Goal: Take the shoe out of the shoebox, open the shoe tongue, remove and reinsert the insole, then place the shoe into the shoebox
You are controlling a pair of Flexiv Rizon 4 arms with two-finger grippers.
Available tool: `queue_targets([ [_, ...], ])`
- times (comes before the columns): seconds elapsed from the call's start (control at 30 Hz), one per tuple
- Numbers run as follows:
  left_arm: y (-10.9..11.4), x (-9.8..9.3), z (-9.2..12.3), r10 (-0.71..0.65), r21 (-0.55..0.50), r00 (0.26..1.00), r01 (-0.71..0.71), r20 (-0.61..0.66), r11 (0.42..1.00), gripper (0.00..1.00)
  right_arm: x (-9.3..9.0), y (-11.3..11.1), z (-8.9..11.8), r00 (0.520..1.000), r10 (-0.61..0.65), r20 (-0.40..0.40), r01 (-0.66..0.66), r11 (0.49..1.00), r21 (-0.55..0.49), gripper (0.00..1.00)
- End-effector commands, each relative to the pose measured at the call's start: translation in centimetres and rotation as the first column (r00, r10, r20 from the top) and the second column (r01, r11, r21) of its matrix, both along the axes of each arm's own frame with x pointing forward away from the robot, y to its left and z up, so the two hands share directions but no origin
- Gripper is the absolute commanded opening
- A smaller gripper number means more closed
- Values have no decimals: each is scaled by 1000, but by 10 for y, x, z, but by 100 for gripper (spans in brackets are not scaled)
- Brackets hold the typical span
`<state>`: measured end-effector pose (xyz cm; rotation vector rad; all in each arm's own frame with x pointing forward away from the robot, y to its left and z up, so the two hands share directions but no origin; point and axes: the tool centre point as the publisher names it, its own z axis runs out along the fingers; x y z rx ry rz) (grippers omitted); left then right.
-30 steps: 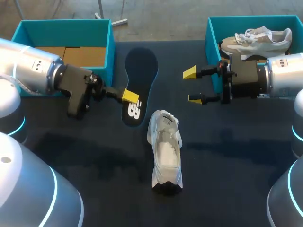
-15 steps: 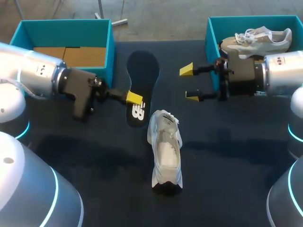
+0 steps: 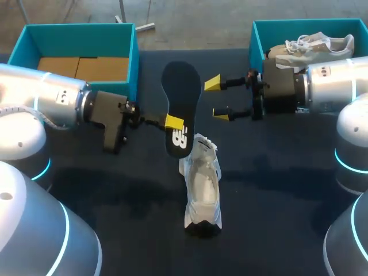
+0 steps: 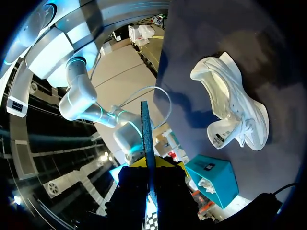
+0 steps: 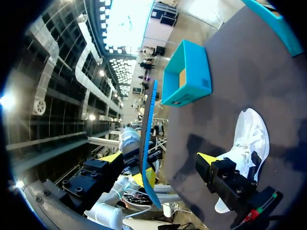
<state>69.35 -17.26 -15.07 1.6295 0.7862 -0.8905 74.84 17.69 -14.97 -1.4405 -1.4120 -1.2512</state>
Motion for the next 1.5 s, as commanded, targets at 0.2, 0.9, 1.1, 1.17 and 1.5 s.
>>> queue_targets([
  [0.2, -9, 4, -7, 3, 1, 1000, -3, 4, 1000, 0, 1, 15, 8, 1000, -9, 10, 9, 1000, -7, 97],
  [0.9, -9, 6, -6, 26, -30, 999, -27, -18, 999, 0, -2, 28, 5, 1000, 8, 3, -8, 1000, -11, 58],
  [1.1, -9, 6, -6, 26, -30, 999, -27, -18, 999, 0, -1, 33, 5, 1000, 13, -2, -13, 1000, -11, 45],
  [1.17, -9, 6, -6, 26, -30, 999, -27, -18, 999, 0, -1, 34, 6, 1000, 16, -3, -16, 1000, -12, 45],
  [1.5, -9, 6, -6, 26, -30, 999, -27, -18, 999, 0, -2, 42, 2, 999, 35, -34, -35, 999, -3, 31],
])
